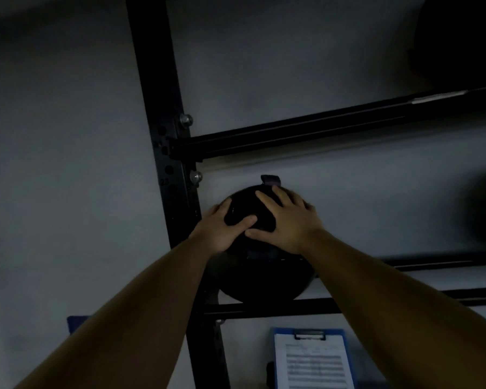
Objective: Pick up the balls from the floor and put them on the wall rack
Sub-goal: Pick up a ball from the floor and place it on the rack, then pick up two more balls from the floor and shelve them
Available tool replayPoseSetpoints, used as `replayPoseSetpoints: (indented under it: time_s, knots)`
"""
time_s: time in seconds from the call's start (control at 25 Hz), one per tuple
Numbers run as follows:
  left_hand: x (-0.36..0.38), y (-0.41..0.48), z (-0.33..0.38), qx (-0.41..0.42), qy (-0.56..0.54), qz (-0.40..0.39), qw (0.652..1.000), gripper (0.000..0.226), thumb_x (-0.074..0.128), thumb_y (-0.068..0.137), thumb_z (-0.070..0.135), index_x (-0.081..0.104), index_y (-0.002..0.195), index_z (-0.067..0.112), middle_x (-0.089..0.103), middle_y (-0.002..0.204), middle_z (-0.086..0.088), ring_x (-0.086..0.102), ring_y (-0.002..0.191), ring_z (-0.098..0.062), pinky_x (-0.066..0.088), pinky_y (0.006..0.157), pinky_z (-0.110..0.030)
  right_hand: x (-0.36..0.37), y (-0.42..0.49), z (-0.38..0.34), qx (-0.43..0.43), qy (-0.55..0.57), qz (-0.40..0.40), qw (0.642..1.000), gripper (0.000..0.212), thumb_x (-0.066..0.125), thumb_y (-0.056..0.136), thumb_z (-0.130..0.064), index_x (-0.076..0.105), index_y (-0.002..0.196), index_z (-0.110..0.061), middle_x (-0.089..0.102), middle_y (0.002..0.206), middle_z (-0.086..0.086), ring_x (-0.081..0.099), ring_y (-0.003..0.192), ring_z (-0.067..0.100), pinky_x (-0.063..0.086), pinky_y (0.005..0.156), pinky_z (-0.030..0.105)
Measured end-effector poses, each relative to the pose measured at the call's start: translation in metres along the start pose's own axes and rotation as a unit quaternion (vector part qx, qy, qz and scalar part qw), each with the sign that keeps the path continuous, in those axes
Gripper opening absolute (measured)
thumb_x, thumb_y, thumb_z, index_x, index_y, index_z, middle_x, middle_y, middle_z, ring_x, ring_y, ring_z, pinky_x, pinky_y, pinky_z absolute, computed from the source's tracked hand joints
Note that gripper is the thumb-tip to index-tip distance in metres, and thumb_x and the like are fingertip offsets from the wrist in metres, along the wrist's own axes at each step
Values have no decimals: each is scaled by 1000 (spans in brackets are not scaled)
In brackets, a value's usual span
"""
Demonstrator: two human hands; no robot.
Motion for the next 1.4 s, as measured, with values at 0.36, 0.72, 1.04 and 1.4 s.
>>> replayPoseSetpoints:
  time_s: [0.36, 0.72, 1.04, 1.4]
  knots:
    - [-12, -169, 1, 58, 41, -3, 997, 108, 48, 62, 99, 55, 151, 39, 62, 146, 5, 64, 127, -20, 53, 105, -39, -109, -209, 29, 204, -67, -25, 976, 105, 31, 75, -98, 18, 160, -38, 38, 160, 10, 46, 136, 38, 43, 105, 52]
    - [23, -338, 99, 248, 72, -98, 961, 86, 59, 75, 90, 64, 139, 33, 65, 135, 7, 65, 118, -16, 52, 97, -33, -189, -456, -66, 365, -119, -36, 923, 79, 47, 84, -85, 50, 143, -33, 54, 149, 3, 50, 135, 30, 39, 105, 42]
    - [72, -515, 237, 374, 65, -168, 910, 102, 45, 56, 99, 68, 131, 33, 72, 128, 1, 68, 114, -30, 52, 97, -40, -281, -667, -124, 457, -186, -82, 866, 78, 43, 83, -88, 56, 134, -30, 63, 135, 5, 59, 121, 32, 47, 88, 42]
    - [202, -747, 405, 458, 69, -267, 845, 88, 52, 75, 94, 60, 140, 35, 65, 138, 3, 63, 125, -27, 49, 101, -44, -348, -934, -86, 532, -153, -130, 823, 78, 43, 81, -89, 58, 129, -29, 66, 127, 3, 63, 116, 31, 49, 86, 42]
Point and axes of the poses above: each hand's wrist, its own y-axis towards the middle knuckle, its own x-axis out of the palm, z = x × y, the point moved 8 cm from there along y, towards the middle knuckle
